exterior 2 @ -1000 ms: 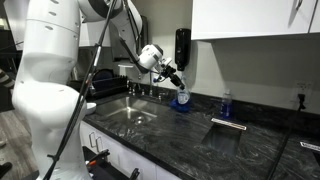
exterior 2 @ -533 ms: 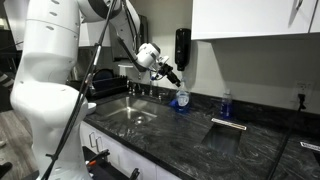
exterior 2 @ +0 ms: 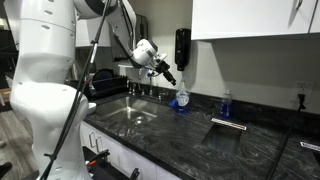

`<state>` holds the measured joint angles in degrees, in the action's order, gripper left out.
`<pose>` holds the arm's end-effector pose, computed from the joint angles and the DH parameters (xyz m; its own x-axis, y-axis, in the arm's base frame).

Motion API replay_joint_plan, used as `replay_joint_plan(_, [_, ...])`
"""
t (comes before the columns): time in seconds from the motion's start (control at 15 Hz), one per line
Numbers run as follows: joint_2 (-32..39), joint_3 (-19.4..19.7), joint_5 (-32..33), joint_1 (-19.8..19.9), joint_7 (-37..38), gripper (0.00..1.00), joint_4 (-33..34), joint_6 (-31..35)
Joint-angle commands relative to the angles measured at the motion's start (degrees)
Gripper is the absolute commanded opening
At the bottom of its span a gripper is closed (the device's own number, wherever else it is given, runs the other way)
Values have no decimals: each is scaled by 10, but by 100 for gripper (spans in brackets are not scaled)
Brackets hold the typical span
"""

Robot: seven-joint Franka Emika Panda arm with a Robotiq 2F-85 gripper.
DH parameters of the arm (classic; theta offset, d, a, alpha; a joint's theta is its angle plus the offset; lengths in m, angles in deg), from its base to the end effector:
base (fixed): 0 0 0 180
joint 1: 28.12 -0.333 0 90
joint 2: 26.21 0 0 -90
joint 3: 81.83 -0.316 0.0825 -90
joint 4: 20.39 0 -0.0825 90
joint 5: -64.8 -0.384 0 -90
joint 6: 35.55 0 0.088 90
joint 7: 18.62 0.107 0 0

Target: Move the bottle of blue liquid forward

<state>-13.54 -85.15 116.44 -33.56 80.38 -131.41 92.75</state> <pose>0.6141 0.0697 0.3885 0.3957 -0.6450 0.6537 -0.8553 -0.5180 0.0066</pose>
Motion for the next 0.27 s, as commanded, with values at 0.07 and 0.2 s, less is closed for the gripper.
replay_joint_plan(0.07, [-92,-15,-182,4,-165,100,-52,-12])
replay_joint_plan(0.2, [-128,-13,-232,-2,-218,100,-58,-45])
